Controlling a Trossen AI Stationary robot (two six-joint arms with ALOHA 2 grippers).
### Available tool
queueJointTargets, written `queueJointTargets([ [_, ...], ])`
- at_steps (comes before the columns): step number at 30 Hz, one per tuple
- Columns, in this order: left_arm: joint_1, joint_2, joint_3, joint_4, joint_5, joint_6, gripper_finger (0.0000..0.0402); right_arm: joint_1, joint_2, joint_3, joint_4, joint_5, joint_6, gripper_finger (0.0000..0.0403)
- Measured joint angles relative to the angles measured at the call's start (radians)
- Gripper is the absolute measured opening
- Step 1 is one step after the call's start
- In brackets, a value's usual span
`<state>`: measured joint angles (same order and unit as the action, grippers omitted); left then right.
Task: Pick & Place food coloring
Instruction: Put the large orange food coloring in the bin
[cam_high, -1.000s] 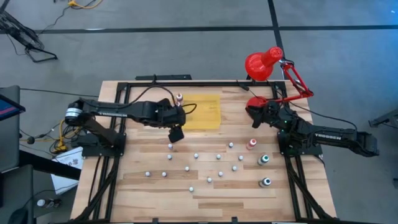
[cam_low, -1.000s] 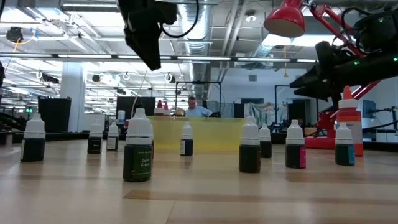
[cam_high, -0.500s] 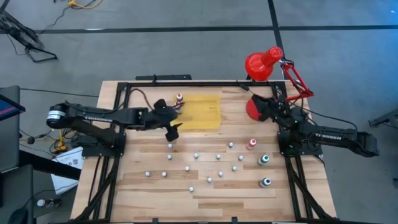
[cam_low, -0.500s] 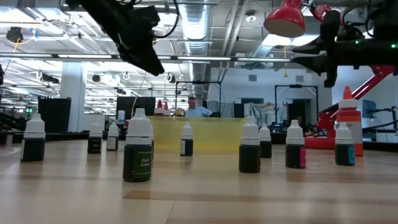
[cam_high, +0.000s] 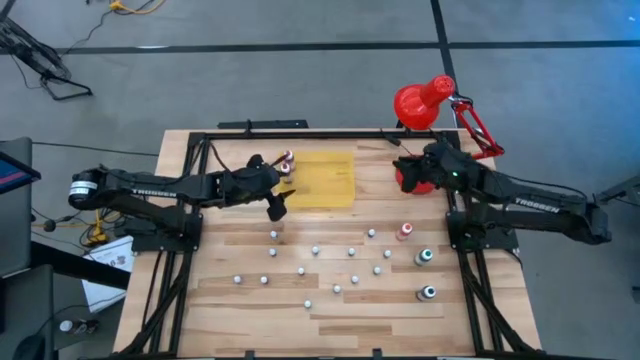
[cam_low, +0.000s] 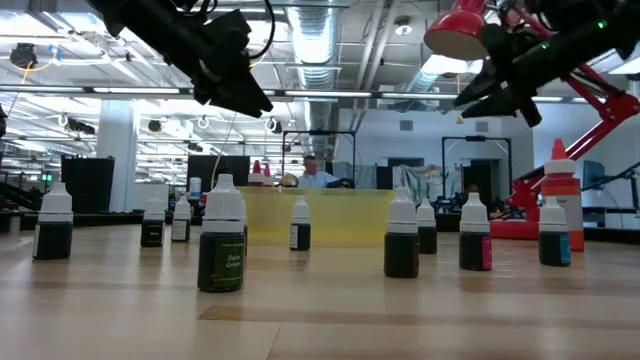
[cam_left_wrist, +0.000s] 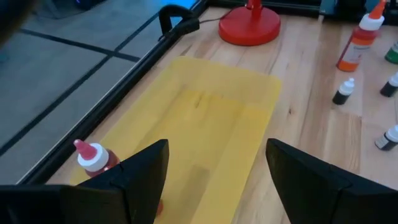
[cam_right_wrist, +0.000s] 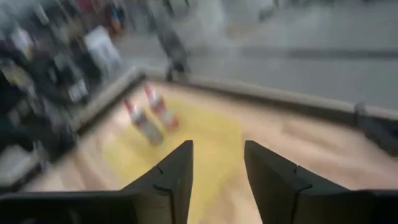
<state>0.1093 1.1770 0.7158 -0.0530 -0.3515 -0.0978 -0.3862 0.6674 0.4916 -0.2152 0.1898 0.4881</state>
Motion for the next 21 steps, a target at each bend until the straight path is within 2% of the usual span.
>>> queueJointTargets([
  [5, 0.000, 0.000, 0.000, -0.003, -0.002, 0.022, 0.0263, 0.000, 0.087, 0.144, -0.261, -0.153, 0.002, 0.0181],
  [8, 0.000, 0.000, 0.000, -0.003, -0.002, -0.021, 0.0263, 0.013, 0.144, 0.219, -0.394, -0.234, 0.045, 0.0209],
  [11, 0.000, 0.000, 0.000, -0.002, -0.002, -0.066, 0.0263, 0.042, 0.203, 0.287, -0.549, -0.268, 0.123, 0.0229],
  [15, 0.000, 0.000, 0.000, -0.002, -0.003, -0.096, 0.0263, 0.094, 0.274, 0.349, -0.709, -0.299, 0.169, 0.0235],
  [21, 0.000, 0.000, 0.000, -0.005, -0.003, -0.110, 0.0263, 0.196, 0.354, 0.367, -0.753, -0.299, 0.174, 0.0226],
])
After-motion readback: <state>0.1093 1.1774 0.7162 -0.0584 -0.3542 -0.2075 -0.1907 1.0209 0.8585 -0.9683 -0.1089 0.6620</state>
